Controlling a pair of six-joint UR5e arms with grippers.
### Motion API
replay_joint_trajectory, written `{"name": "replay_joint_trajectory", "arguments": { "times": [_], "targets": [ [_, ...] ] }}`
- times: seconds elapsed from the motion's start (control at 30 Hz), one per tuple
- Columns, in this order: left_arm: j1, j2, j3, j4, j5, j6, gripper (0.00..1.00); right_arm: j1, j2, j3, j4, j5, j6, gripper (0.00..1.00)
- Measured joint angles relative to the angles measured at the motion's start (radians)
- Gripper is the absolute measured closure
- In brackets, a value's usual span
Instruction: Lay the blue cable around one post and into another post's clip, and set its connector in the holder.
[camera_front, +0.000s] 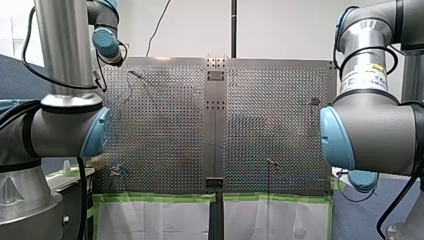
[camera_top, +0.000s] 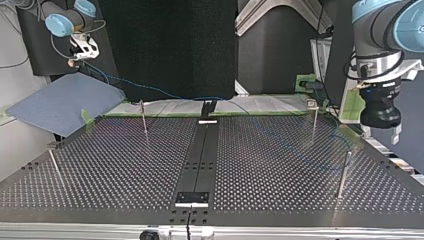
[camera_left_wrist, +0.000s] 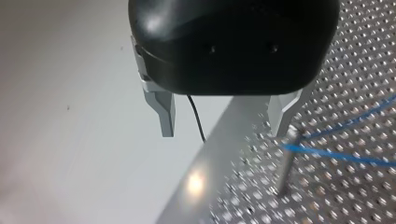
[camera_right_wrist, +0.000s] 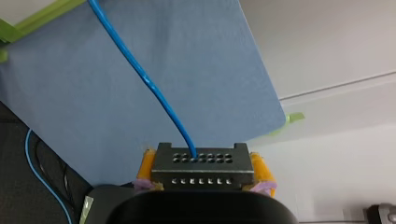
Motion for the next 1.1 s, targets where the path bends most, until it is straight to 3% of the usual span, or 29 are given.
{"name": "replay_joint_trajectory", "arguments": {
  "times": [0.2,0.47,0.83,1.1],
  "targets": [
    [-0.013,0.005,0.057,-0.057,0.002,0.025,0.0,0.015,0.0,-0.002,-0.03,-0.046,-0.013,1.0],
    [-0.035,0.005,0.12,-0.123,0.018,0.049,0.0,0.043,0.0,-0.009,-0.064,-0.119,-0.012,1.0],
    [-0.075,-0.005,0.132,-0.226,0.019,0.079,0.0,0.079,0.0,-0.017,-0.077,-0.217,-0.008,1.0],
    [-0.103,-0.024,0.132,-0.298,-0.004,0.098,0.0,0.091,0.0,-0.018,-0.077,-0.229,-0.007,1.0]
  ]
}}
